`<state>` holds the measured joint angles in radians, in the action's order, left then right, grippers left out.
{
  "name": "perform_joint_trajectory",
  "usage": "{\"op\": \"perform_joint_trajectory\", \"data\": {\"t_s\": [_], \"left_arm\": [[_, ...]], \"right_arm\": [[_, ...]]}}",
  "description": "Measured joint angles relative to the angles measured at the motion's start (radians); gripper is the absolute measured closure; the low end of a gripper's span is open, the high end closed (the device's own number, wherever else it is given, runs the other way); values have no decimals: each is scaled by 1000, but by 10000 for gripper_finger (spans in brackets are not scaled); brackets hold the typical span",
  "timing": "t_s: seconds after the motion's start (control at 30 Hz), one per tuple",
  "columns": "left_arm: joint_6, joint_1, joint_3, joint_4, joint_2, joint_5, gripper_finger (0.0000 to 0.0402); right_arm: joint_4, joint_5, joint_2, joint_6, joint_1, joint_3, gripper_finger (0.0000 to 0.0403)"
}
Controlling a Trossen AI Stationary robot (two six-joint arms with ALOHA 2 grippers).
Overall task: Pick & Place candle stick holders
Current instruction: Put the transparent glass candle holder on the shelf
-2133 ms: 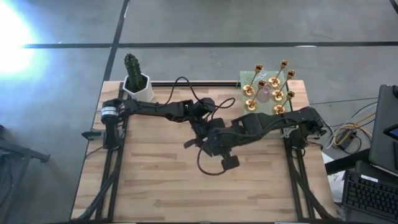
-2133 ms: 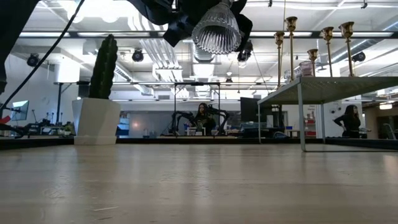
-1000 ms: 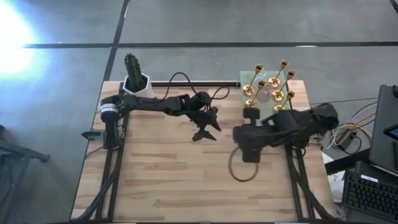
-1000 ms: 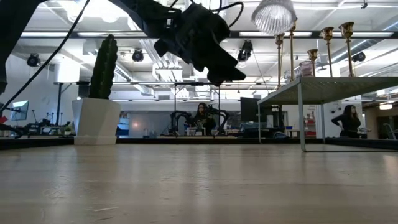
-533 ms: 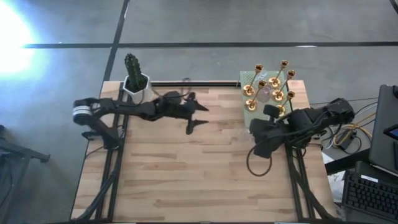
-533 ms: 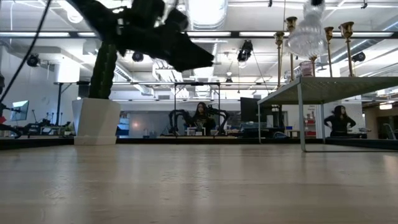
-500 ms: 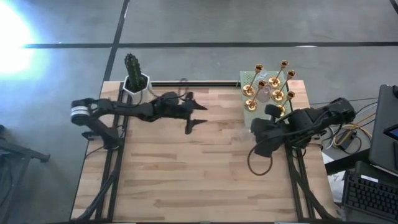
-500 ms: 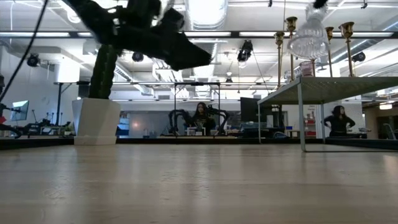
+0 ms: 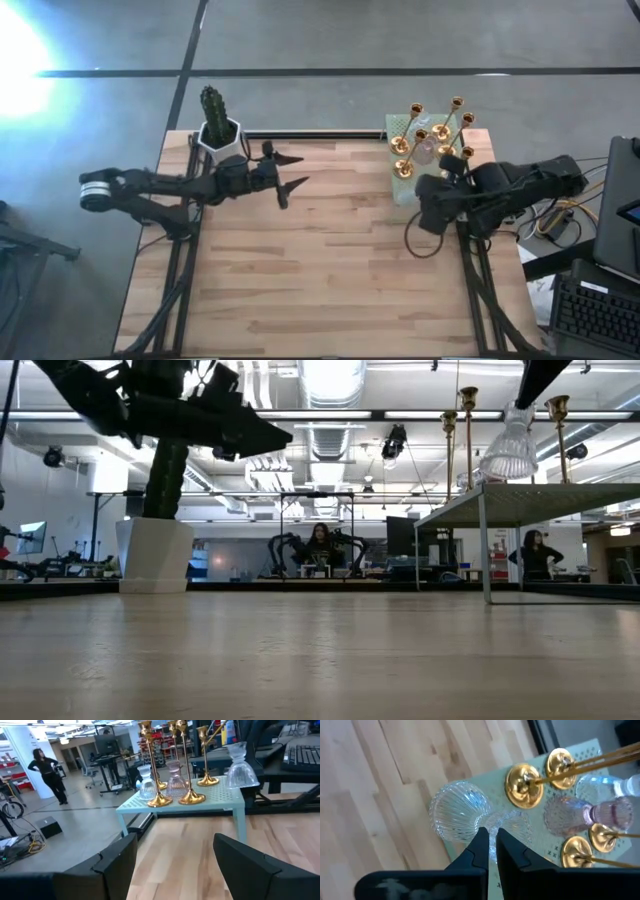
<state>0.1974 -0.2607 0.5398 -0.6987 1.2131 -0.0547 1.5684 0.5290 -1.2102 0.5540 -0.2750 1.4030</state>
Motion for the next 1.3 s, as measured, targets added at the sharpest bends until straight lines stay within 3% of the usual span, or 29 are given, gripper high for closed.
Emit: {"op": "perform_joint_trajectory", "data": {"t_s": [0.3,0.77,1.3], "left_arm": [[1,0,-23,0,-33,-8,138],[1,0,-23,6,-30,-7,139],[1,0,-23,3,-28,-8,140]], "right_arm": [[2,-31,9,-142,125,-14,394],[3,-89,122,-292,220,-14,394],[2,-122,84,-545,306,-38,394]]}}
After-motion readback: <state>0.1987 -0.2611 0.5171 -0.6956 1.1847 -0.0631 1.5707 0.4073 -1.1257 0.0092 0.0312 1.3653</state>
